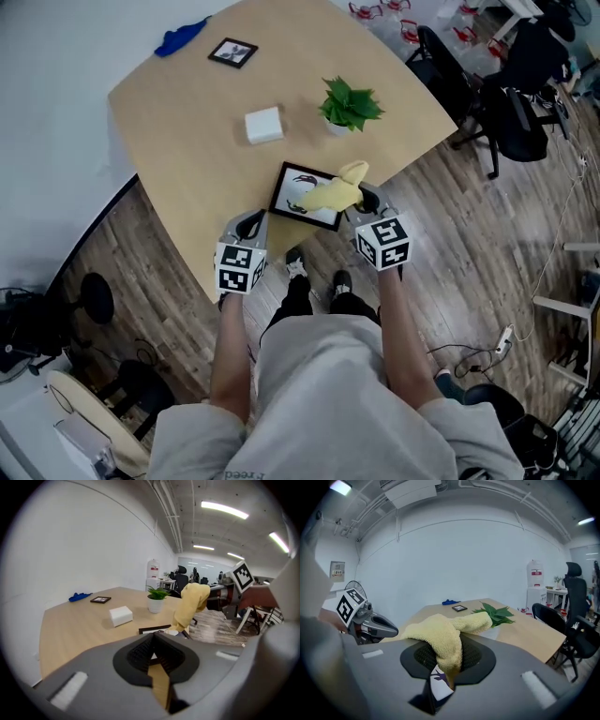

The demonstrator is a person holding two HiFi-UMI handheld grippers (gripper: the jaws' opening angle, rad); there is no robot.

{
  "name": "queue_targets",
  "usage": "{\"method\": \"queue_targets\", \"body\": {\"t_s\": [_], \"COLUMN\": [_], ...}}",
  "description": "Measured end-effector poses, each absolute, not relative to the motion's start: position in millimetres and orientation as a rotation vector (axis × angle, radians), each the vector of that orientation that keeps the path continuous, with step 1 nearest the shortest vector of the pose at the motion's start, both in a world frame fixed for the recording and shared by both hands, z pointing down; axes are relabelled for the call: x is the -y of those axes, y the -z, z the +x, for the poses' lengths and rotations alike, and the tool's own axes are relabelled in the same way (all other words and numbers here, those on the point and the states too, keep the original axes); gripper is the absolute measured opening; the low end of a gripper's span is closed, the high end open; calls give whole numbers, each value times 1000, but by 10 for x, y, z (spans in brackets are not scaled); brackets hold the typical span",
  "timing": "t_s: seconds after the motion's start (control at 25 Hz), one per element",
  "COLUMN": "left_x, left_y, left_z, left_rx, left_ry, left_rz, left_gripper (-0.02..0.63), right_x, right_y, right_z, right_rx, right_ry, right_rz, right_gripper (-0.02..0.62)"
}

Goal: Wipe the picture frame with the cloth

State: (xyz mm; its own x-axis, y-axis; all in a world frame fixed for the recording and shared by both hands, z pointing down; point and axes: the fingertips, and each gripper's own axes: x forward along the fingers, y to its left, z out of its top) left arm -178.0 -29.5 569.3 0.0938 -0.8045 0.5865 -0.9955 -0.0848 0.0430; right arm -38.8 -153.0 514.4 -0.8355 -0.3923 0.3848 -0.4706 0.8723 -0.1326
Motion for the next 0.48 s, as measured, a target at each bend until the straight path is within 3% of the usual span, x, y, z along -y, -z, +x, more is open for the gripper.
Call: {"method": "queue_targets", "body": {"t_s": [0.48], "left_x": [934], "left_y": [-6356], "left_z": [-1854], "left_rx": [1258], "left_ry": [-899], "left_rz": [2220], "left_gripper": [52], "right_x": [1855], "right_y": [-5697], "right_z": [-962], "right_rx": [2592], "right_ry": [-403], "right_rz": [787], "right_gripper": [66]}}
